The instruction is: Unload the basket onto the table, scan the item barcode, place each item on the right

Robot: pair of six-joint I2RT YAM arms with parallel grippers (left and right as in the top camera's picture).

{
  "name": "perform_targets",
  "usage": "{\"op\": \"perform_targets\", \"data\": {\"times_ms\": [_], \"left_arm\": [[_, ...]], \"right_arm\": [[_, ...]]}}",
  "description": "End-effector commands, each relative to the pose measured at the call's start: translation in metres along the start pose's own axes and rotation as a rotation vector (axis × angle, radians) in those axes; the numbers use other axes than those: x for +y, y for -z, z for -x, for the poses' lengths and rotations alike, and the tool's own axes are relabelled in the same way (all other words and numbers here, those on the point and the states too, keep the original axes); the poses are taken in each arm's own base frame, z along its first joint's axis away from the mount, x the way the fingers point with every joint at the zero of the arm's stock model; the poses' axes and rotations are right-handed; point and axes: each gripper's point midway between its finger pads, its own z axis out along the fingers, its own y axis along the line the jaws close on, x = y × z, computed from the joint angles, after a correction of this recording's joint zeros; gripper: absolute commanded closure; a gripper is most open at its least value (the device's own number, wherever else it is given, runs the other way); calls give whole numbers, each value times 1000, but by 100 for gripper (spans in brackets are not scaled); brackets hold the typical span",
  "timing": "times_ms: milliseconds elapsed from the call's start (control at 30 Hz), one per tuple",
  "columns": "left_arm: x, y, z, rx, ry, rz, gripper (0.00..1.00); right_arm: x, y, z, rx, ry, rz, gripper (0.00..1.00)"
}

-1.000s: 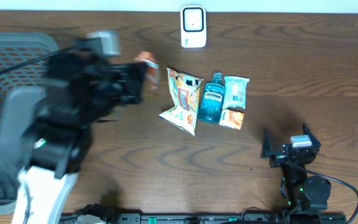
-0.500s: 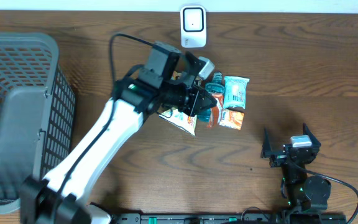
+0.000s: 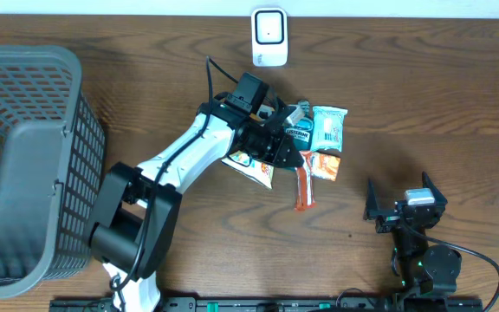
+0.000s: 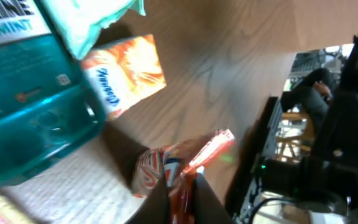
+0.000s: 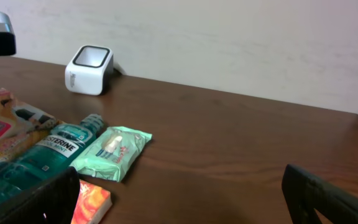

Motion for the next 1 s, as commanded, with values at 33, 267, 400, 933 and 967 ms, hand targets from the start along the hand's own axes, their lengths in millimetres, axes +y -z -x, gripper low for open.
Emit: {"op": "perform_targets", "data": {"times_ms": [33, 267, 400, 933, 967], "left_arm": [[35, 18, 12, -51, -48, 151, 75], [66, 66, 32, -163, -40, 368, 61], [59, 110, 50, -281, -47, 492, 53], [-180, 435, 47, -1411, -420, 1015, 2], [-187, 442, 40, -1420, -452, 1056, 2]], "right_arm": [[1, 0, -1, 1, 1, 2, 1], [1, 0, -1, 1, 1, 2, 1], [1, 0, -1, 1, 1, 2, 1], [1, 0, -1, 1, 1, 2, 1], [1, 0, 0, 0, 1, 2, 1]]}}
